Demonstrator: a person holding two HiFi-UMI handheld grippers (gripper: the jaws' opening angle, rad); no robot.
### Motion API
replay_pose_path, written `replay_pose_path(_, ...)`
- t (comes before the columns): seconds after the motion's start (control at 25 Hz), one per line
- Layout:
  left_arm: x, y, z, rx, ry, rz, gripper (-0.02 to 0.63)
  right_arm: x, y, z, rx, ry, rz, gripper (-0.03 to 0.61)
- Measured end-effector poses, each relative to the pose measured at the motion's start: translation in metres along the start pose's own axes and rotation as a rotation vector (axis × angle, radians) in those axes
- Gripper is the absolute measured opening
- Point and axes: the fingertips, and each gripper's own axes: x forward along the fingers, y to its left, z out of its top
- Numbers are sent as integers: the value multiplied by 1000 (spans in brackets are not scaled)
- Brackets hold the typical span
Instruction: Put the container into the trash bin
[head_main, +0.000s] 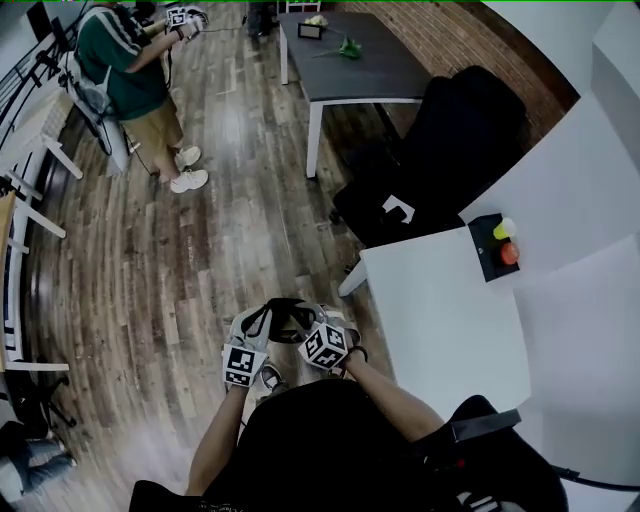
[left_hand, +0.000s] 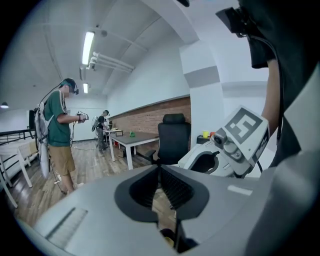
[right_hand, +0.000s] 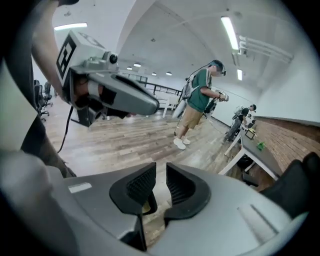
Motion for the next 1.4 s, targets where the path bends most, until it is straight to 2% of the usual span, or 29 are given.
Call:
replay_pose_path(0.16, 0, 5, 46, 15, -98, 18, -3, -33, -32, 53, 83, -197, -46, 80)
replay_pose_path(0.32, -2, 14, 107, 20, -236, 57, -5, -77, -71, 110, 123, -383, -127, 75)
replay_pose_path(0.44, -11, 18, 160, 11, -317, 79, -5, -115, -99, 153, 153, -517, -194, 57)
replay_pose_path(0.52, -19, 21, 192, 17, -379, 94, -5, -144, -116, 180, 175, -605, -247, 19)
replay_pose_path(0.6, -27, 21, 217, 35, -441, 101, -5, -171, -127, 201, 199, -677, -279, 14)
replay_pose_path(0.72, -40, 12, 246, 52, -468, 82, -5, -204, -130, 225, 200, -748, -294, 14)
replay_pose_path(0.84, -53, 4, 253, 80, -486, 80, -5, -221, -123, 231, 170, -751, -317, 14)
replay_pose_path(1.04, -46, 13, 224, 35, -421, 101, -5, -185, -105, 211, 196, -674, -272, 15)
replay_pose_path(1.2, -40, 17, 211, 38, -446, 116, -5, -162, -100, 190, 183, -643, -252, 14)
replay_pose_path(1.4, -39, 14, 189, 26, -415, 105, -5, -148, -88, 174, 193, -604, -213, 14)
